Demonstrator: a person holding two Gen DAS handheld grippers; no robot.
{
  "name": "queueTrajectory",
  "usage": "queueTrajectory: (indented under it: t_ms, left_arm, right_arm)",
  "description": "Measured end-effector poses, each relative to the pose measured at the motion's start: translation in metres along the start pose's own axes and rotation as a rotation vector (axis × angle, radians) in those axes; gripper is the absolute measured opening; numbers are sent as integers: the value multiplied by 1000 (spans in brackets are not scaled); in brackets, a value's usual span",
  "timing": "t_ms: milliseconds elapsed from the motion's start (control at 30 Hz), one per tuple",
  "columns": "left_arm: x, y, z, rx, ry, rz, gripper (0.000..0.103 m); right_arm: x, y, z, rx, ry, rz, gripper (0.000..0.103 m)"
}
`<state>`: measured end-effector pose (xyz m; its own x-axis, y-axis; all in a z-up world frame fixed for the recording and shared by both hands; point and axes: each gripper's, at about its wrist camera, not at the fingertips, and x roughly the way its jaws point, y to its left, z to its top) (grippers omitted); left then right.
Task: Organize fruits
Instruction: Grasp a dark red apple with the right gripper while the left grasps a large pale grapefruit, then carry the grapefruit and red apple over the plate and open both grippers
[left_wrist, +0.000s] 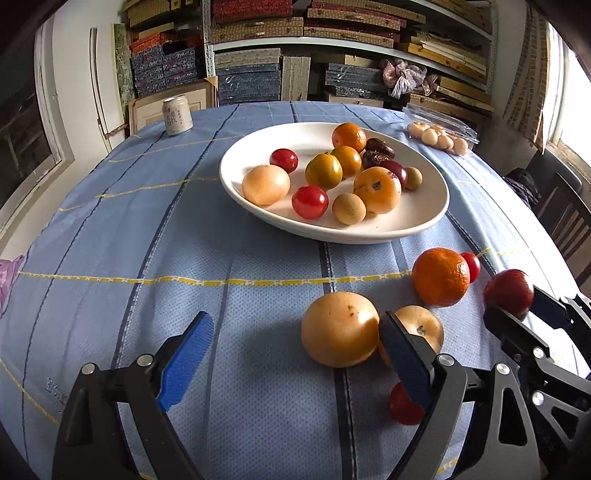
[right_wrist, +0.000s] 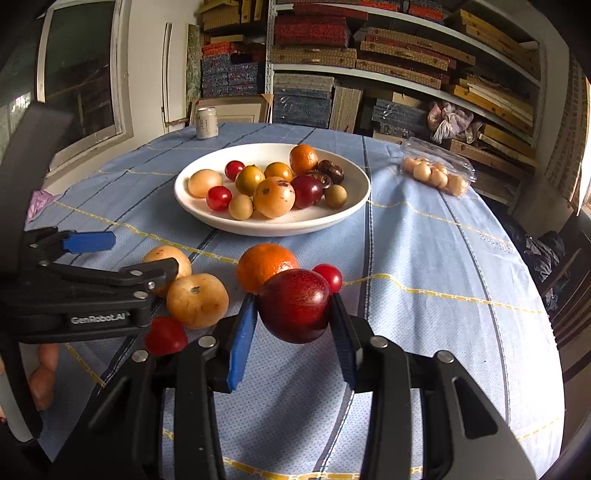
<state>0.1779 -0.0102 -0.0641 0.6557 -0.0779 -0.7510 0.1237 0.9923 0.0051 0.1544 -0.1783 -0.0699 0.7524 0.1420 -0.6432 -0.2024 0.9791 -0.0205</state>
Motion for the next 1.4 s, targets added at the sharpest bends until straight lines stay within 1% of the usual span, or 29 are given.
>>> queueTrajectory:
  t_ms: [133, 300, 400, 467, 500, 567, 700, 767, 800, 900, 933, 967, 1033, 1167, 1233, 1400]
  left_arm:
    - [1, -2, 0, 7, -11, 15, 93]
    - [2, 7, 1, -32, -13, 24, 93]
    - [-1, 3, 0, 8, -26, 64, 93]
    - [1, -5, -3, 56, -11, 74, 92]
    - [3, -7, -4, 66, -6, 75, 92]
    - [6, -5, -3, 54, -11, 84, 92]
    - [11, 5, -1, 5, 7, 33, 91]
    - [11, 2, -2, 21, 5, 17, 79]
    - [10, 0, -2, 33, 1, 16, 77]
    - [11, -7, -4, 73, -2, 14, 65]
    - [14, -8, -5, 83, 14, -7, 54]
    - [18, -10, -5, 91, 35, -24, 47]
    - [19, -9, -5, 88, 36, -32, 47]
    - [21, -3, -3, 55, 36, -71, 47]
    - [21, 0, -2, 41, 33, -85, 47]
    - [18, 10, -2, -25, 24, -121, 47]
  right_arm:
    - [0, -3, 1, 16, -4, 5, 39]
    - [-1, -2, 0, 9, -8, 8, 39]
    - [0, -1, 0, 11, -6, 9, 39]
    - [-1, -1, 0, 11, -8, 9, 39]
    - [-1, -1, 0, 8, -12, 7, 39]
    - [-2, 1, -1, 3, -16, 6, 39]
    - [-2, 0, -1, 4, -16, 4, 39]
    - [-2, 0, -1, 7, -13, 6, 38]
    - [-1, -1, -1, 8, -11, 7, 38]
    - [1, -1, -1, 2, 4, 13, 38]
    - [1, 0, -1, 0, 7, 9, 38]
    - [1, 0, -1, -1, 6, 8, 38]
    - [2, 0, -1, -1, 9, 10, 39]
    - [3, -6, -1, 29, 14, 19, 47]
    - [5, -9, -1, 48, 23, 25, 50]
    - [6, -13, -1, 65, 33, 36, 51]
